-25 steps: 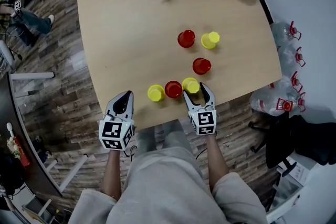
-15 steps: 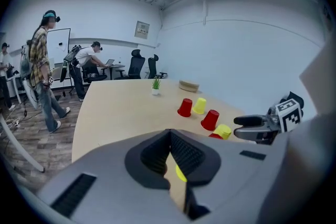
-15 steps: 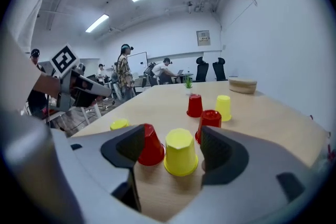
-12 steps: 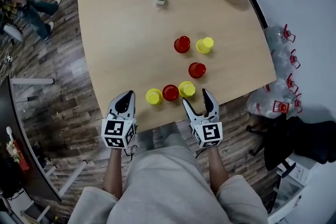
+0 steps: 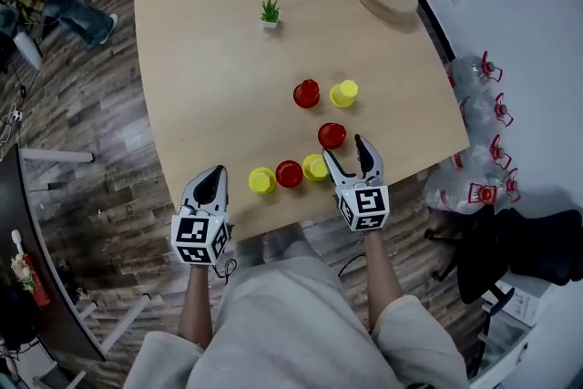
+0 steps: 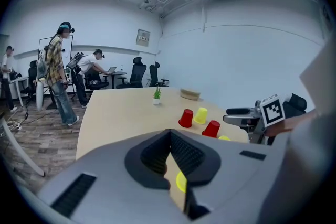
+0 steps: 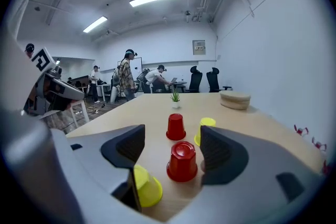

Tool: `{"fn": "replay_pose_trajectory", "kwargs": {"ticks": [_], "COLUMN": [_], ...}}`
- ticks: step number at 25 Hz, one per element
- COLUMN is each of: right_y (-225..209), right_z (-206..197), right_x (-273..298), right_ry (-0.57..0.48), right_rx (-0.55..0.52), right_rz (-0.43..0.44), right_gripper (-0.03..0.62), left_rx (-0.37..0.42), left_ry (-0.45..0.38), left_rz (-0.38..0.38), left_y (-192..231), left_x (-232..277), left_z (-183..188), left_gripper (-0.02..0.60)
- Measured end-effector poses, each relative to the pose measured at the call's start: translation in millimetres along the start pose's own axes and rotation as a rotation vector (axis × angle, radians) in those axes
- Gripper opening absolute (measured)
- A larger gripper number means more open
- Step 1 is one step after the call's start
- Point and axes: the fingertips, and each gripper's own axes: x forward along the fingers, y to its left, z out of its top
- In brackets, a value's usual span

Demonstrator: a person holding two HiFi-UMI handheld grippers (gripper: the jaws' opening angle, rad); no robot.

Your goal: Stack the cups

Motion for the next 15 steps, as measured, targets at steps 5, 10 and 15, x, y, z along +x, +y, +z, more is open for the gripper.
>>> {"fn": "replay_pose_trajectory", "kwargs": {"ticks": [5, 10, 15], "right_y": [-15, -21, -23], "right_z": [-24, -43, -58], "right_x": [27, 46, 58], "right_ry": [0.088, 0.158, 0.212], "right_rx": [0.011, 0.010, 0.004], "right_rz": [0.016, 0.035, 0.046], "right_gripper": [0.313, 0.311, 0.282], "left_rx": [0.000, 0.000, -0.004], "left_ry": [-0.011, -0.017, -0.020], "left_rz": [0.022, 0.041, 0.052], "left_y": [5, 9, 13], "left_x": [-3, -6, -8], "left_z": [7, 10, 11], "left_gripper": [0.011, 0.011, 0.011]}}
